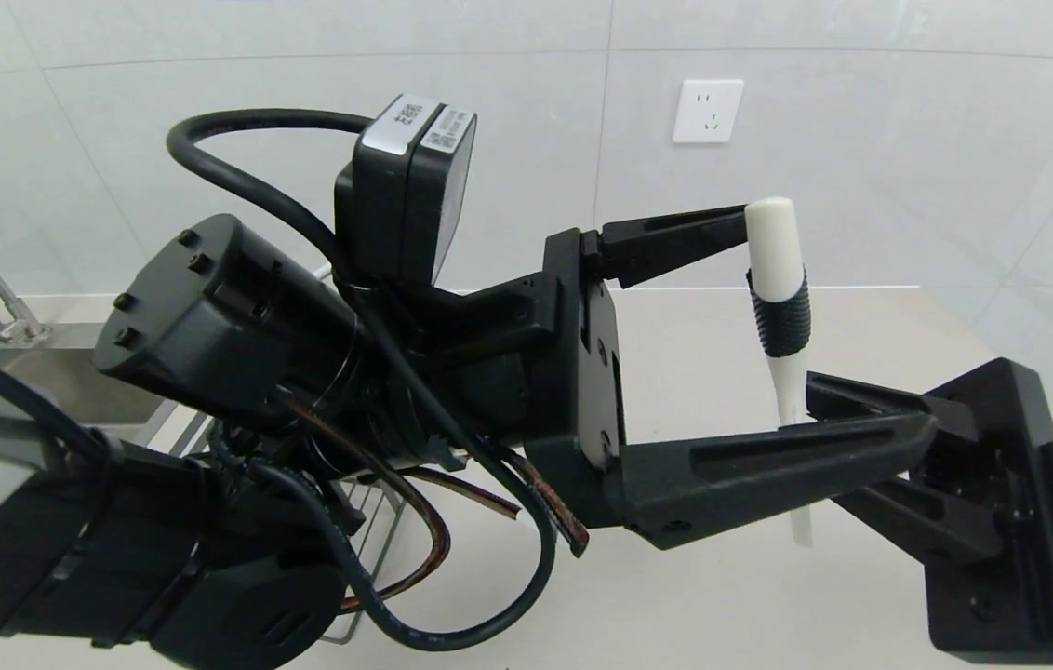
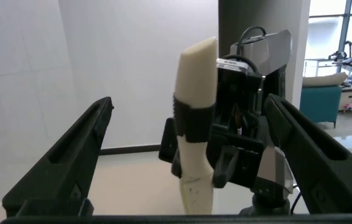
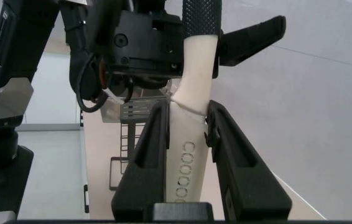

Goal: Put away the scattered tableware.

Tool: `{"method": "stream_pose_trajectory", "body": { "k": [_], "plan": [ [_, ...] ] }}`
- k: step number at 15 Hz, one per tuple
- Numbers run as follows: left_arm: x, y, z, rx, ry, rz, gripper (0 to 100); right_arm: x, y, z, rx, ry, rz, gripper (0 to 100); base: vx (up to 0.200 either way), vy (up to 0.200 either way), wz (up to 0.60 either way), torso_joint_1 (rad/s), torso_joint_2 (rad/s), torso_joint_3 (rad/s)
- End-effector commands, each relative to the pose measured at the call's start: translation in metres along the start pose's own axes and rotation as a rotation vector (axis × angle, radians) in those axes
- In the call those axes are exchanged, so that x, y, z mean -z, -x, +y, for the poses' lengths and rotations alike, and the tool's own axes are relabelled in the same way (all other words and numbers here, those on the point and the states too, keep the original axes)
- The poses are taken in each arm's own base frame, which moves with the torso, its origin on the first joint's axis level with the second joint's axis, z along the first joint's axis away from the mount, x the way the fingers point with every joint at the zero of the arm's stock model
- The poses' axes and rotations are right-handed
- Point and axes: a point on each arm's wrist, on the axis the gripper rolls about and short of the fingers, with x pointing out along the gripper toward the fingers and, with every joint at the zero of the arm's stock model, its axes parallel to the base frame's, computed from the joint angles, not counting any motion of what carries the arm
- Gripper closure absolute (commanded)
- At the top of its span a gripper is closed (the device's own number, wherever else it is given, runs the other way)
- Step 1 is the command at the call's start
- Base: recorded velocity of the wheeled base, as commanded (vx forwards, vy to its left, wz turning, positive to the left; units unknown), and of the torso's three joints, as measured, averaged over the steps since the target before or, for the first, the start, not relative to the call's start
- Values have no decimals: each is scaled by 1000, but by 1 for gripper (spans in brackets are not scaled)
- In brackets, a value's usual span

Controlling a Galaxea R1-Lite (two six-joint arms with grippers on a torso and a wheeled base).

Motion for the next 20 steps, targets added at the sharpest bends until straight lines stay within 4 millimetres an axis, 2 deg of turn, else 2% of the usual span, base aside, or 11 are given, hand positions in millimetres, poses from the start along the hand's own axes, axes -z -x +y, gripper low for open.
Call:
{"method": "stream_pose_trajectory", "body": {
  "k": [1, 10, 11, 18, 19, 20],
  "plan": [
    [-4, -1, -2, 6, -5, -8, 0, -1, -1, -1, 0, 3, -4, 100, 0, 0, 0, 0, 0, 0],
    [2, -2, -7, 15, 14, 5, 0, -2, -3, 6, -32, -8, -14, 100, 0, 0, 0, 0, 0, 0],
    [2, -2, -7, 15, 14, 5, 100, -2, -3, 6, -32, -8, -14, 100, 0, 0, 0, 0, 0, 0],
    [4, -2, -9, 21, 20, 9, 100, -5, -3, 4, -23, 4, -27, 100, 0, 0, 0, 0, 0, 0],
    [4, -2, -9, 20, 21, 10, 100, -4, -3, 4, -22, 0, -21, 0, 0, 0, 0, 0, 0, 0],
    [4, -2, -9, 20, 22, 10, 100, 0, -1, 5, -23, -7, -4, 0, 0, 0, 0, 0, 0, 0]
  ]
}}
